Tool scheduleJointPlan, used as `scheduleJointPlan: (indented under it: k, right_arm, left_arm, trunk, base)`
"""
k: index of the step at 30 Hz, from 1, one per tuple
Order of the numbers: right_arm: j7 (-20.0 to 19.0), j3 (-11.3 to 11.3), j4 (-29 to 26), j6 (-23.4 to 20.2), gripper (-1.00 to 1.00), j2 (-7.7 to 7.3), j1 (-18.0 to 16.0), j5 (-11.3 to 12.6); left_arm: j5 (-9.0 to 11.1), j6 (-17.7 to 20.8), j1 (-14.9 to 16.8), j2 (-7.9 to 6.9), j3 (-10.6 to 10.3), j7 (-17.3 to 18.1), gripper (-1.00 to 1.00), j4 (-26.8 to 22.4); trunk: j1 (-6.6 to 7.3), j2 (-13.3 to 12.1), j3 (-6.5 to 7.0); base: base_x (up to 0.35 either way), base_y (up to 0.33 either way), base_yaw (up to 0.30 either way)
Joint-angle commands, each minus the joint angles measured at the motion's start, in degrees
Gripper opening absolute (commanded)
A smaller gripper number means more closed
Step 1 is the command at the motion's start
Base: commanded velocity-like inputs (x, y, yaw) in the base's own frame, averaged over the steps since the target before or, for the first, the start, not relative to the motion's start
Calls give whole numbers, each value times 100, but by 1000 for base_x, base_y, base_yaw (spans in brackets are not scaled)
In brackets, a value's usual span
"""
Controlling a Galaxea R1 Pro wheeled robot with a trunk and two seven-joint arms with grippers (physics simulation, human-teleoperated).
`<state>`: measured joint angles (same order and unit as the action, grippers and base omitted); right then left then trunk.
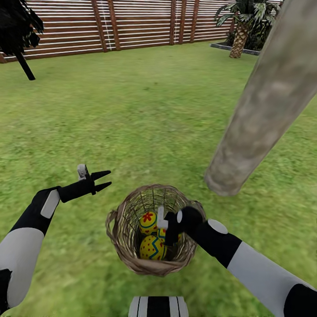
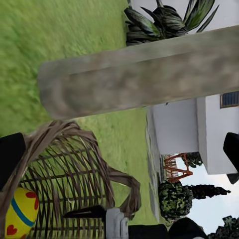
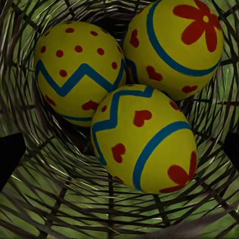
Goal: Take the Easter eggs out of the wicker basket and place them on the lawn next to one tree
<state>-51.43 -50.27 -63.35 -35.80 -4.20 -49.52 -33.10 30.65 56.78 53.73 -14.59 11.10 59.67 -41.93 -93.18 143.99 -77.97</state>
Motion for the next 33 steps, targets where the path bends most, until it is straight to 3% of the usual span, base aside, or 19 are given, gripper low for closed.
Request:
scheduleJointPlan:
  k: [1,13,19,27,33]
  right_arm:
    - [-34,-10,-11,-15,100,-2,-5,-63]
    - [17,-3,-19,-15,100,-11,-5,-89]
    - [10,-35,-14,-45,100,40,4,-59]
    - [93,32,46,-100,100,299,241,216]
    - [287,225,18,-114,100,493,271,416]
  left_arm:
    - [-2,26,3,0,6,18,100,1]
    - [0,26,3,0,6,18,100,1]
    - [-11,70,-55,2,-2,27,100,-25]
    - [-6,70,-218,-60,-2,36,100,-75]
    - [-6,70,-222,-61,-3,36,100,-78]
  trunk:
    - [-1,3,-27]
    - [-32,20,-293]
    - [-33,20,-292]
    - [-33,20,-292]
    - [-33,20,-292]
  base:
    - [0,0,0]
    - [0,0,0]
    - [0,0,0]
    - [0,0,0]
    - [0,0,0]
